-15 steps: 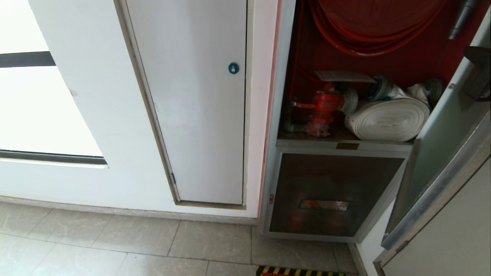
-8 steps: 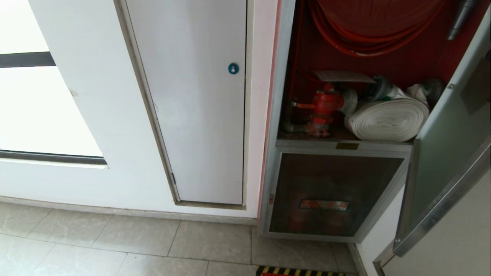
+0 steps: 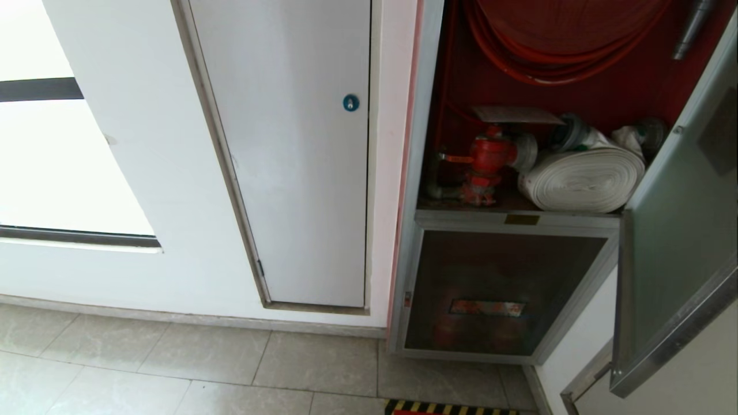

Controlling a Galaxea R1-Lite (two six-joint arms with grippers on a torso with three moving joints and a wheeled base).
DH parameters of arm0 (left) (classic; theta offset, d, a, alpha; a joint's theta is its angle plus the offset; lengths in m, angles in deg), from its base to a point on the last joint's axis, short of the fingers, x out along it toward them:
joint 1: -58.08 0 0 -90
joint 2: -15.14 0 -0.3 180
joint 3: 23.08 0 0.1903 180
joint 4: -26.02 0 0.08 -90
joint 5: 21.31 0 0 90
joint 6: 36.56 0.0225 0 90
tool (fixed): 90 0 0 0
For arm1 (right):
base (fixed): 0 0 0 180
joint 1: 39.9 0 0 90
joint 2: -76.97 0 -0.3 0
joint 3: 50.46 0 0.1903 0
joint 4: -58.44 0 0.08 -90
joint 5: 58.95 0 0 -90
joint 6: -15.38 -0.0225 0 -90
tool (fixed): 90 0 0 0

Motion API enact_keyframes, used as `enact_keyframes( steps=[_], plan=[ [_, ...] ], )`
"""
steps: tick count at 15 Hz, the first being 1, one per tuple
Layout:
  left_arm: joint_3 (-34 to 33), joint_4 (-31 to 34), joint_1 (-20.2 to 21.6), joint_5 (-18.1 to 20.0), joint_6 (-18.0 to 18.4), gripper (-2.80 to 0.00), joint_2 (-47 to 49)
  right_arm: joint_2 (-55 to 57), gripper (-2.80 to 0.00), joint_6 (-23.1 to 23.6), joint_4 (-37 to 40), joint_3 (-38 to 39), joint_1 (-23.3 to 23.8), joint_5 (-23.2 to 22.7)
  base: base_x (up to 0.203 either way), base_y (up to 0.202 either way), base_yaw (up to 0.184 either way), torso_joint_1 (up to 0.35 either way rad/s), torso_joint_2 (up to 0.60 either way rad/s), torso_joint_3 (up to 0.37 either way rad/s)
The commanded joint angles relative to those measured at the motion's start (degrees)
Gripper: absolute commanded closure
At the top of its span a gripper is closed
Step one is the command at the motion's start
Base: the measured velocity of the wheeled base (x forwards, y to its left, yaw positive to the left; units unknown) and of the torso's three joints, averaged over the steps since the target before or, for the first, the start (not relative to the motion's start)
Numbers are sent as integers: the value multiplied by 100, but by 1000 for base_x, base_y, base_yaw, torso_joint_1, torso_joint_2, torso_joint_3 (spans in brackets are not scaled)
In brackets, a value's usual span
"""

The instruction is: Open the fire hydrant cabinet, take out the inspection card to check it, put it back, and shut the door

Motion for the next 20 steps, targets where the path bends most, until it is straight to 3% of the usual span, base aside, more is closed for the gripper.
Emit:
enact_keyframes(
  steps=[1,20],
  plan=[
    [0,-2,0,1,-2,0,9,-109,0,6,-17,38,56,4,0,0,0,0,0,0],
    [0,-2,0,1,-2,0,9,-598,0,32,-9,398,1525,-239,0,0,0,0,0,0]
  ],
)
